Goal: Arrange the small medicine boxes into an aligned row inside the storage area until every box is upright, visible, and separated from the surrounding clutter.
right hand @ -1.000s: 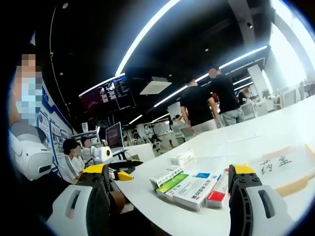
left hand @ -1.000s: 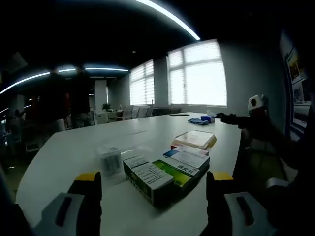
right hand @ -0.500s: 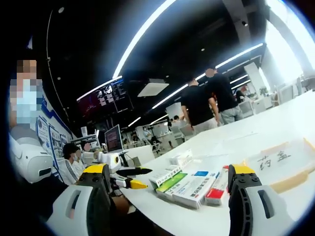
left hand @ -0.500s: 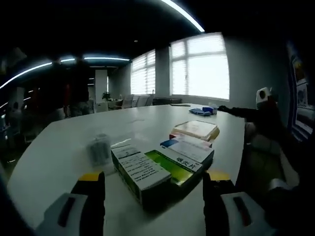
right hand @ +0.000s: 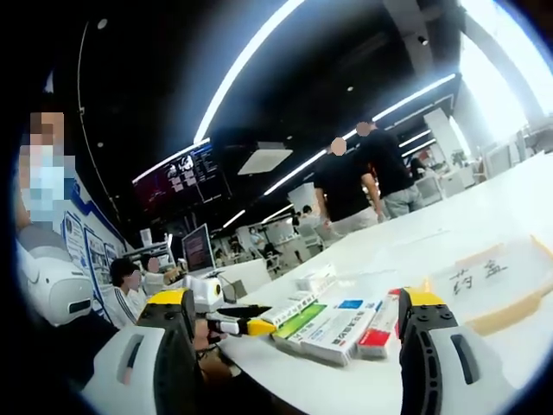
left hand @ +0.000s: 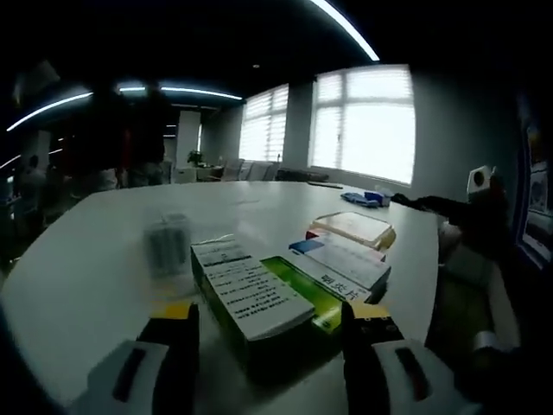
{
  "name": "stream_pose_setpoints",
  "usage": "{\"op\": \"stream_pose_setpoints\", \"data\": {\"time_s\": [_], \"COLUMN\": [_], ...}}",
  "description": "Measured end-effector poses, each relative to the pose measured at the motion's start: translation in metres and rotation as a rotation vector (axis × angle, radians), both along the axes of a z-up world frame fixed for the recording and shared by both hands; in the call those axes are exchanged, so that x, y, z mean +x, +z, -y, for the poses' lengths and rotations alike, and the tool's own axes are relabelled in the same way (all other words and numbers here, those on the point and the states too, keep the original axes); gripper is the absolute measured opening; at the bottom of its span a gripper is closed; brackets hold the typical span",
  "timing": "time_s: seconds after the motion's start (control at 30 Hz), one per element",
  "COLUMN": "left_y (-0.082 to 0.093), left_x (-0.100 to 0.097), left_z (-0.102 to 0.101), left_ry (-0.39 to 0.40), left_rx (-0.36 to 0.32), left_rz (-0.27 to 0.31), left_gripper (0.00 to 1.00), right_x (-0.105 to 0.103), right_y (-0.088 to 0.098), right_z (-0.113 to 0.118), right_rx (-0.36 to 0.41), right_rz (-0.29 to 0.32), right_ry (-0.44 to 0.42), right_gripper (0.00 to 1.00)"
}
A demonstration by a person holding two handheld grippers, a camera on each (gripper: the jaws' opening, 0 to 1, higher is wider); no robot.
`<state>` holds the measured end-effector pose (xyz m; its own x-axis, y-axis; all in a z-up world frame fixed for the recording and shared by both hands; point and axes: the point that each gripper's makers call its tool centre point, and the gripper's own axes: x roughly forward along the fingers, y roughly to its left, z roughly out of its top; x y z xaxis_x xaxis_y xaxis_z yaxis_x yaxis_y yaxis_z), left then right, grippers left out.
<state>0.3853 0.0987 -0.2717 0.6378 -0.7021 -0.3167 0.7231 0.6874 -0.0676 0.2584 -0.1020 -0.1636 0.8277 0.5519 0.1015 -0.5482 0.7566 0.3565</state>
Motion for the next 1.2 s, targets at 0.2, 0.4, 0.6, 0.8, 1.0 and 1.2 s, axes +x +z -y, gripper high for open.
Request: {"op": "stream_pose_setpoints", "data": {"time_s": [0.2, 0.4, 0.6, 0.8, 1.0, 1.2], "left_y": [-0.003, -0.004, -0.003, -0.002, -0.001, -0.002], "left_x": [0.002, 0.003, 0.003, 0.005, 0.007, 0.017], "left_z": [0.001, -0.007, -0.021, -0.037, -0.051, -0.058], "left_ry": [0.002, 0.002, 0.012, 0.032, 0.042, 0.044], "left_rx": [-0.007, 0.0, 0.01, 0.008, 0.01, -0.008], "left_rz": [-0.008, -0.004, -0.005, 0.005, 0.009, 0.033], "left_gripper": [0.5, 0.47, 0.41, 0.36, 0.35, 0.35], "right_x": [-0.001, -0.001, 0.001, 0.003, 0.001, 0.001], "right_y": [0.002, 0.003, 0.003, 0.001, 0.002, 0.002], "right_z": [-0.002, -0.003, -0.004, -0.008, -0.009, -0.007], "right_rx": [0.021, 0.028, 0.042, 0.052, 0.054, 0.065], "right_rz": [0.0, -0.002, -0.005, -0.012, -0.015, -0.016], "right_ry": [0.004, 0.007, 0.015, 0.027, 0.035, 0.035], "right_gripper": [0.95, 0.95, 0.95, 0.95, 0.95, 0.95]}}
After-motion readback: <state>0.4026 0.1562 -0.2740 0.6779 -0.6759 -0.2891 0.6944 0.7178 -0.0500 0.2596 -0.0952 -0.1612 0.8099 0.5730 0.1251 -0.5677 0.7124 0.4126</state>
